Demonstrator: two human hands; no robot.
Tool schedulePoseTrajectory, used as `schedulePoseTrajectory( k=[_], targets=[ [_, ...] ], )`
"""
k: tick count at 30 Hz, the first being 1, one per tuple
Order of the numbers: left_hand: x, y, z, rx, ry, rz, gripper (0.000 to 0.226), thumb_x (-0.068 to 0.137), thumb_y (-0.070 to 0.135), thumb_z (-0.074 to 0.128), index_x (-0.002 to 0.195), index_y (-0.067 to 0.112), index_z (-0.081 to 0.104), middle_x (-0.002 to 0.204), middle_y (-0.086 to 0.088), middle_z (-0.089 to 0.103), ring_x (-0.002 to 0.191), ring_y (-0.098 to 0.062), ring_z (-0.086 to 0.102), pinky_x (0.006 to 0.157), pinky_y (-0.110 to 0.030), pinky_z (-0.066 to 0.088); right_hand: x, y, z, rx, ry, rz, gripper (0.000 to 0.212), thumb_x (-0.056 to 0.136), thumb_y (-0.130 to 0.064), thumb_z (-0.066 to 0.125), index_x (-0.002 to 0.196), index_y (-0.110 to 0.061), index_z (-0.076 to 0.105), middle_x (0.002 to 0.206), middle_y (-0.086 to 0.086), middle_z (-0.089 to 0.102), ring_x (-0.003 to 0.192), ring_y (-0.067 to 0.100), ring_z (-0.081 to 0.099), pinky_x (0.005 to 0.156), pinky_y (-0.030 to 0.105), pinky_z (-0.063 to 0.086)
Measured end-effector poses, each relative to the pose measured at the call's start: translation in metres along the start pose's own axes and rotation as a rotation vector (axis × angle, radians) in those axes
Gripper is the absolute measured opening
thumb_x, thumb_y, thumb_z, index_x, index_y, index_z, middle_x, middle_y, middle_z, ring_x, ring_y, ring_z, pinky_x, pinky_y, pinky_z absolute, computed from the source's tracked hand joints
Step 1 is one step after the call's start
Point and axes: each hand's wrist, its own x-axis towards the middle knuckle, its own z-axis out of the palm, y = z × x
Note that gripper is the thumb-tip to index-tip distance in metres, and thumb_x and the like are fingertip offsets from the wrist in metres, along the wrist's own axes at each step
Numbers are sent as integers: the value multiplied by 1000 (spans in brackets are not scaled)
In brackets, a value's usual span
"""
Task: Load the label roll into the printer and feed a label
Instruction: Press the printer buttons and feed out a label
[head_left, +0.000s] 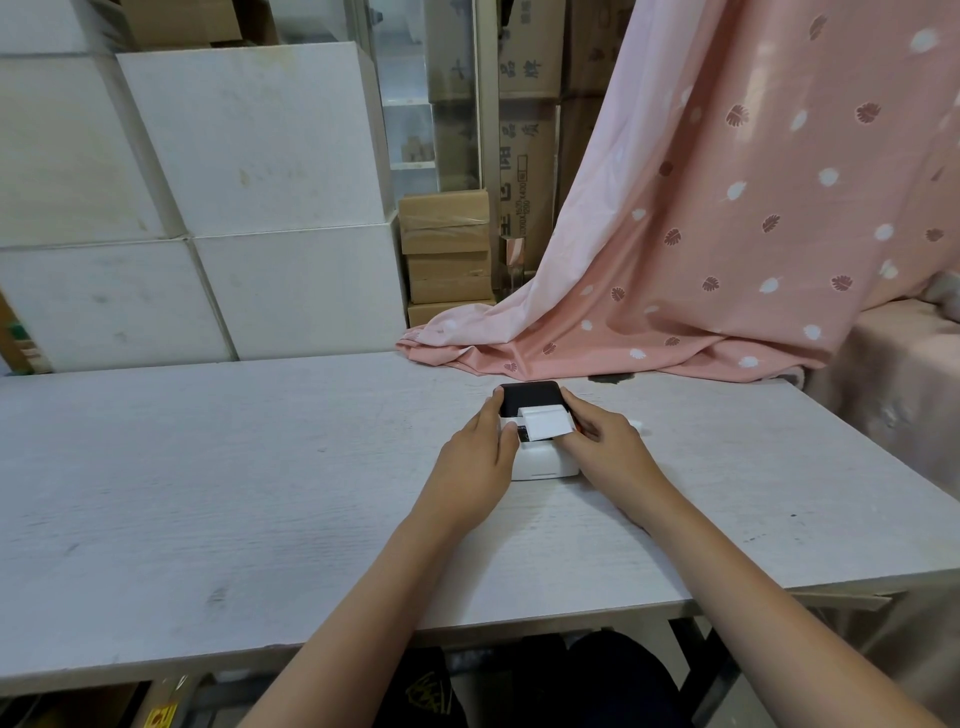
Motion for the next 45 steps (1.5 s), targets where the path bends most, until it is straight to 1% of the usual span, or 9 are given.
schedulePoseTrajectory(
  k=[8, 15, 20, 23, 26, 31, 36, 41, 45],
  targets=[
    [0, 0, 0, 4, 1, -2, 55, 107, 34, 28, 159, 20, 22, 129, -13, 63, 106, -30, 60, 79, -35, 41, -4, -6, -1, 3, -8, 5, 36, 79, -55, 53, 107, -77, 58, 130, 25, 63, 126, 42, 56, 105, 59, 46],
    [-1, 1, 0, -2, 7, 4, 55, 107, 34, 29, 159, 19, 22, 127, -13, 63, 105, -29, 61, 78, -33, 40, 0, 2, -1, 4, -7, 20, 47, 84, -49, 55, 127, -67, 59, 131, 24, 63, 125, 42, 56, 104, 61, 47],
    [-2, 2, -1, -6, 3, 0, 54, 107, 35, 29, 159, 19, 22, 126, -11, 64, 103, -27, 61, 78, -32, 40, 0, 6, -2, -11, 8, 42, 41, 88, -42, 55, 119, -68, 62, 121, 4, 76, 122, 27, 65, 108, 49, 50],
    [-1, 2, -1, -5, 2, -3, 55, 107, 35, 29, 159, 20, 22, 127, -9, 64, 104, -26, 61, 78, -31, 39, 1, 9, -2, -11, 7, 62, 52, 86, -43, 55, 137, -53, 61, 119, -6, 77, 120, 17, 68, 109, 46, 51],
    [-2, 2, -2, -8, 0, -3, 55, 107, 35, 29, 159, 20, 22, 124, -9, 65, 103, -25, 61, 78, -31, 40, 2, 8, -3, -3, 0, 63, 55, 86, -45, 56, 141, -46, 60, 116, -12, 78, 117, 12, 68, 108, 43, 52],
    [-2, 2, -3, 7, -6, 0, 55, 107, 35, 28, 159, 19, 22, 131, -9, 63, 111, -27, 60, 82, -32, 41, 3, 9, -3, 7, 24, 102, 59, 94, -28, 61, 152, -32, 53, 123, -10, 76, 122, 13, 66, 110, 42, 50],
    [-2, 1, -2, 12, -13, 3, 55, 107, 35, 28, 159, 20, 21, 133, -9, 62, 113, -28, 59, 83, -33, 41, 2, 7, -3, 5, 17, 87, 61, 86, -37, 60, 147, -36, 58, 119, -14, 77, 119, 12, 68, 108, 42, 52],
    [-2, 1, -2, 6, -16, -1, 55, 108, 35, 28, 159, 20, 21, 136, -9, 61, 116, -27, 58, 87, -32, 42, 0, 6, -5, 38, 31, 82, 54, 94, -21, 64, 147, -29, 59, 122, -15, 76, 121, 7, 68, 109, 39, 52],
    [-1, 0, -2, -9, -20, -10, 55, 107, 36, 29, 160, 21, 21, 135, -10, 60, 117, -27, 58, 91, -34, 43, 2, 7, -5, 19, 18, 88, 55, 94, -20, 64, 148, -30, 58, 120, -18, 76, 118, 2, 68, 108, 36, 52]
  ],
)
